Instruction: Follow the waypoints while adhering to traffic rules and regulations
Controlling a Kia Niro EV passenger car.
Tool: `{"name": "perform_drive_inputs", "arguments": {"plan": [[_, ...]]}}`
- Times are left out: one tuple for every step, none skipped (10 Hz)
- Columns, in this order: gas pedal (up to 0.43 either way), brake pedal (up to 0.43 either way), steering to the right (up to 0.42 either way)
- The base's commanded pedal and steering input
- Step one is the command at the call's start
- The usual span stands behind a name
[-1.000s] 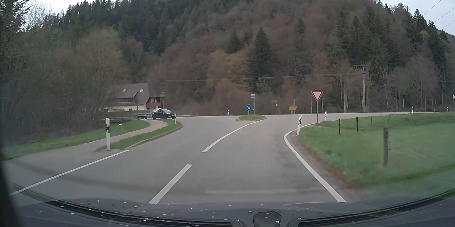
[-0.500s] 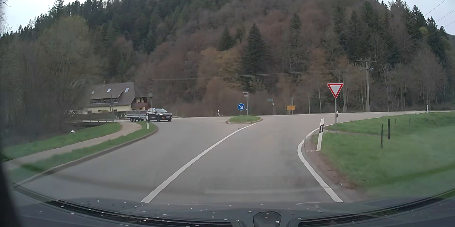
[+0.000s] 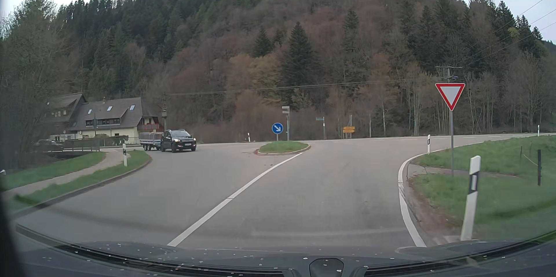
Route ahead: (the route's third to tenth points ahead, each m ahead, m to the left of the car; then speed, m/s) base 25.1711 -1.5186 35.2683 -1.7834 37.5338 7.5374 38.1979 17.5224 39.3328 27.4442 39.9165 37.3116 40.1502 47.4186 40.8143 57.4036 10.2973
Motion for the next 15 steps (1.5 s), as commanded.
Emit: {"name": "perform_drive_inputs", "arguments": {"plan": [[0.0, 0.262, 0.054], [0.0, 0.262, 0.055], [0.0, 0.262, 0.052], [0.0, 0.262, 0.048], [0.0, 0.262, 0.048], [0.0, 0.25, 0.048], [0.0, 0.244, 0.048], [0.0, 0.238, 0.047], [0.0, 0.232, 0.044], [0.0, 0.238, 0.037], [0.0, 0.244, 0.028], [0.0, 0.256, 0.025], [0.0, 0.262, 0.025], [0.0, 0.274, 0.025], [0.0, 0.28, 0.025]]}}
